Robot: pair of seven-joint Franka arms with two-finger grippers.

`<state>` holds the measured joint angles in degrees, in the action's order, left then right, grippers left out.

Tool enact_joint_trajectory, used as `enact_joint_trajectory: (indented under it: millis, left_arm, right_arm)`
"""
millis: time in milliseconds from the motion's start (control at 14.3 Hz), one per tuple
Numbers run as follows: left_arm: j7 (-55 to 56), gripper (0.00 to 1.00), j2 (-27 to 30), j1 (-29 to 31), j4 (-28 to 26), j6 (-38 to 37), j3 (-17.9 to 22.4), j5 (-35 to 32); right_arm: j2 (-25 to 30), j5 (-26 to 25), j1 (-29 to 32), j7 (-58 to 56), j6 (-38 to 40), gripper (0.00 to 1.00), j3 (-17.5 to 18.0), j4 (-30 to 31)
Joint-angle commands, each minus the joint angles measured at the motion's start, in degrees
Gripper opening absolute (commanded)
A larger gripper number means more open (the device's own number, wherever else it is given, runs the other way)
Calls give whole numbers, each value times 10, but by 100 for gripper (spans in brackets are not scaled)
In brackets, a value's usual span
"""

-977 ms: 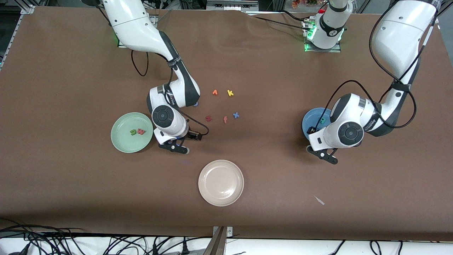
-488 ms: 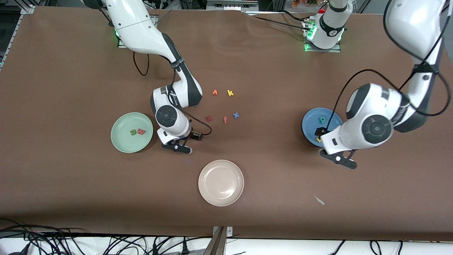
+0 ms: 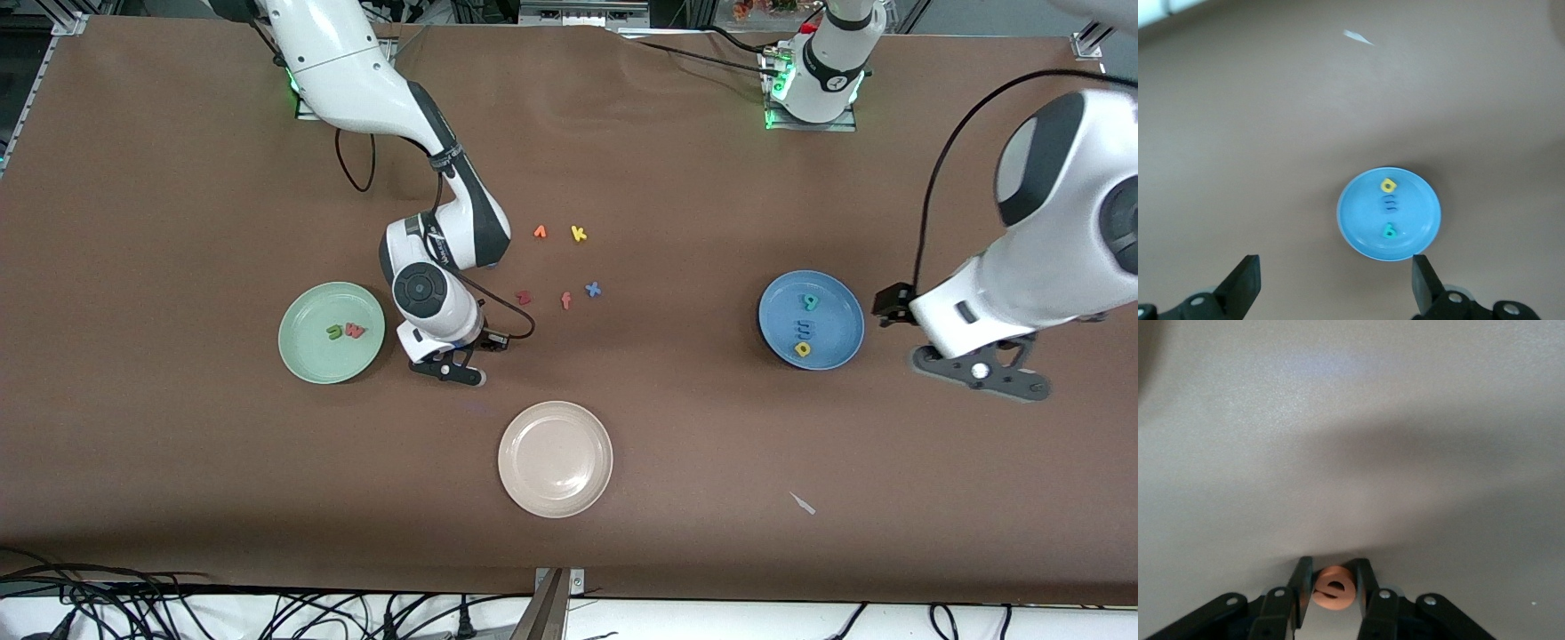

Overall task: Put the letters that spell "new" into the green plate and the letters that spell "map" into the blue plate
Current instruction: 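Drop the e on the green plate while the left gripper returns to rest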

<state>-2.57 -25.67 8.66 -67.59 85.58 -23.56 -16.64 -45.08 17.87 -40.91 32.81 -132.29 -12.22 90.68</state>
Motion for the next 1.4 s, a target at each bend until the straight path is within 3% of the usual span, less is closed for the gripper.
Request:
enact_joint_trajectory:
  millis: [0,70,209,349,488,628,767,977,1116,1326]
  left_arm:
    - [2,100,71,-40,-23,12,106,102]
    - [4,100,94,-47,-47,16,145,154]
    - [1,100,135,-51,-116,39,201,187]
    - [0,100,198,-52,-221,94,224,187]
    - [1,100,242,-52,-283,122,225,188]
    - [2,100,255,-59,-291,122,223,188]
    - [4,100,244,-64,-266,85,216,187]
    - [45,100,240,-66,-255,55,199,180]
    - [47,100,241,-66,-254,54,197,184]
    - [45,100,241,-66,-253,54,195,187]
  right_arm:
    - [-16,8,-5,2,-10,28,4,-9]
    - [-16,7,-5,1,-10,26,4,-9]
    - [-16,6,-5,-4,-10,22,4,-9]
    - [-16,5,-5,-10,-10,18,4,-14]
    - [-15,6,-3,-12,-3,13,4,-28]
    - [-9,4,3,-14,32,11,0,-45]
    - [-5,4,12,-53,83,10,-8,-69]
    - [30,4,16,-125,158,10,-46,-64]
    - [57,5,14,-192,199,10,-78,-41]
    - [90,5,16,-268,200,10,-119,23]
